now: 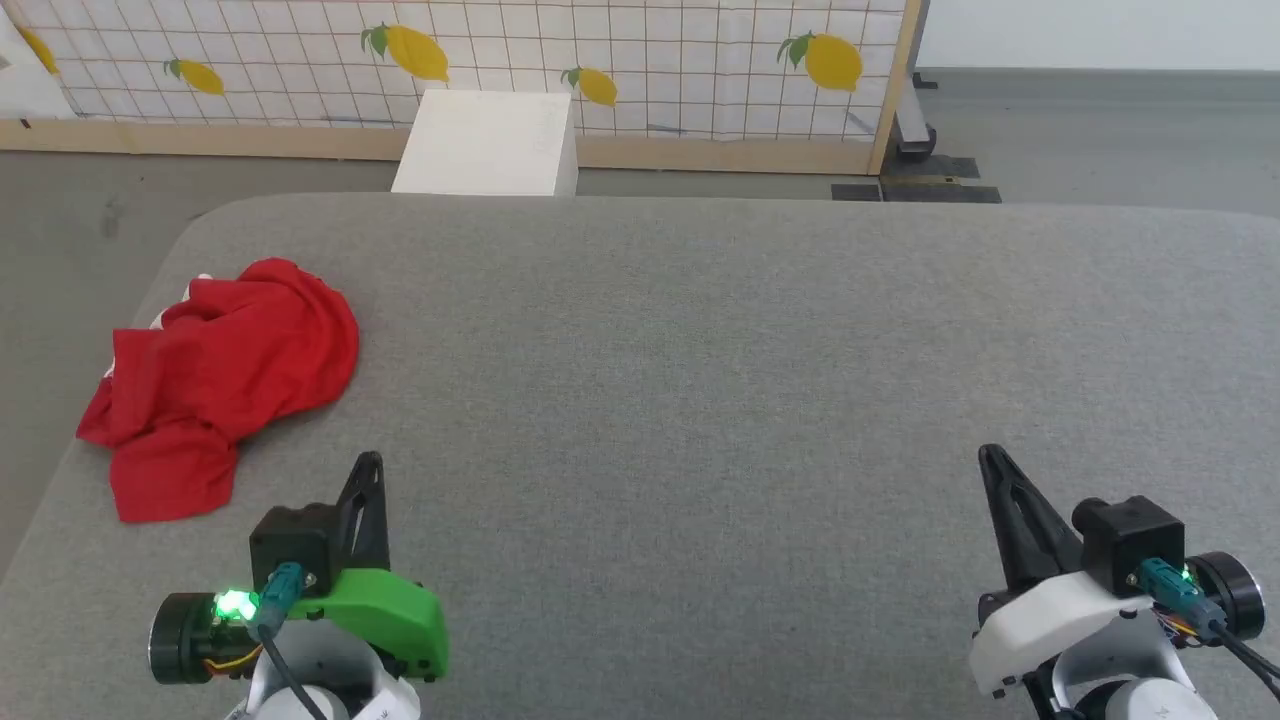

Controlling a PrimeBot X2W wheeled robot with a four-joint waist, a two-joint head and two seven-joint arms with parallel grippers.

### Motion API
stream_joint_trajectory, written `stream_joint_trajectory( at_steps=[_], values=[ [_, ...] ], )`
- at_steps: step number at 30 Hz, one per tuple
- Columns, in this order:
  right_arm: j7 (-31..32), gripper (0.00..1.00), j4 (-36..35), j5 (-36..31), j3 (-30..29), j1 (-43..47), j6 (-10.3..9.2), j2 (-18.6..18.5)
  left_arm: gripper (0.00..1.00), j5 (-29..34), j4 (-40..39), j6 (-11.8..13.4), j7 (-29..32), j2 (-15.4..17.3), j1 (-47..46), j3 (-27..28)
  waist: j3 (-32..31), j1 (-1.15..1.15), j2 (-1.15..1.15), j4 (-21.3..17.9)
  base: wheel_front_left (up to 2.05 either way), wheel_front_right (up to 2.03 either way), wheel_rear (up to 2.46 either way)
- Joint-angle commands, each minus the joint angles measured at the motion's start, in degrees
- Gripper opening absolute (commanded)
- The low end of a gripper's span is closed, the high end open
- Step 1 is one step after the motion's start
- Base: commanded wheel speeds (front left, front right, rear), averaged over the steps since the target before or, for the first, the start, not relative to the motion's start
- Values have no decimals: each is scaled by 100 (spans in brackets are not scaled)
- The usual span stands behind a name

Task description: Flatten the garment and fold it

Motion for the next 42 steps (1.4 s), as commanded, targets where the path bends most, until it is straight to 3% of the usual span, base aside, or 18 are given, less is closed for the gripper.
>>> stream_joint_trajectory(
  at_steps=[1, 42],
  values=[
    [-1, 0, -31, -36, 8, -104, -9, 16, 0, 73, -15, 38, 7, -21, 65, 18, 0, 0, 0, 0, 0, 0, 0],
    [-1, 0, -31, -36, 8, -104, -9, 16, 0, 73, -15, 38, 7, -21, 65, 18, 0, 0, 0, 0, 0, 0, 0]
  ],
)
